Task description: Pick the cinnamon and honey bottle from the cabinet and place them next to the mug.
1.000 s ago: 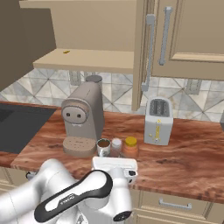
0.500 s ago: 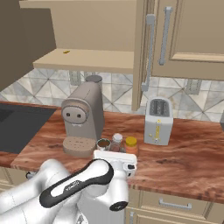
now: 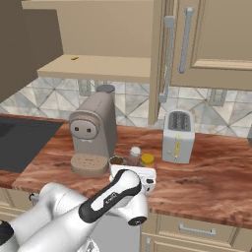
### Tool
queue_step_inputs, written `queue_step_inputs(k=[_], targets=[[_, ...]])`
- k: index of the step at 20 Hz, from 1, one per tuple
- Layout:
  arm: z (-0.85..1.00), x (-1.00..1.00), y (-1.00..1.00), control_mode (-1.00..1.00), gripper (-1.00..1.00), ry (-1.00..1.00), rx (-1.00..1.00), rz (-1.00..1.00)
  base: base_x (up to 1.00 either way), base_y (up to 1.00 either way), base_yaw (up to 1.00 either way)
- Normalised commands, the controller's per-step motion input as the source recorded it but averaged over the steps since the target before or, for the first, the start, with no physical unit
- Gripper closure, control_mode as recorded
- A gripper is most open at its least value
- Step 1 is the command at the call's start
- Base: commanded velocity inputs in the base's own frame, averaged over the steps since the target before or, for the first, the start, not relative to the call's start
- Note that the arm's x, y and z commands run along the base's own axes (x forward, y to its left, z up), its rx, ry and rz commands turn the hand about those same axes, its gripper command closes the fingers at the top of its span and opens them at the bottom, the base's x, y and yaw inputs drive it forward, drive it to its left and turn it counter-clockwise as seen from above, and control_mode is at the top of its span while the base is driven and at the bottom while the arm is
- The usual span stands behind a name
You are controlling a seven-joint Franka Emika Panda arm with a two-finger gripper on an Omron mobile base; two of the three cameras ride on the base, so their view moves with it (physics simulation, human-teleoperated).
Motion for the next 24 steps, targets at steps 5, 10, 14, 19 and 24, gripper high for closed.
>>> queue_step_inputs(k=[5,10,14,19,24], targets=[[-0.11,0.0,-0.02,-1.0,1.0,0.0,0.0,0.0,0.0,0.0,0.0],[-0.31,0.0,-0.08,-1.0,1.0,0.0,0.0,0.0,0.0,0.0,0.0],[-0.31,0.0,0.0,-1.0,1.0,0.0,-0.01,0.0,0.0,0.0,0.0],[-0.2,0.0,0.0,-1.0,1.0,0.0,0.0,0.0,0.0,0.0,0.0],[-0.19,0.11,0.0,-1.0,1.0,0.0,-0.01,0.0,0.0,0.0,0.0]])
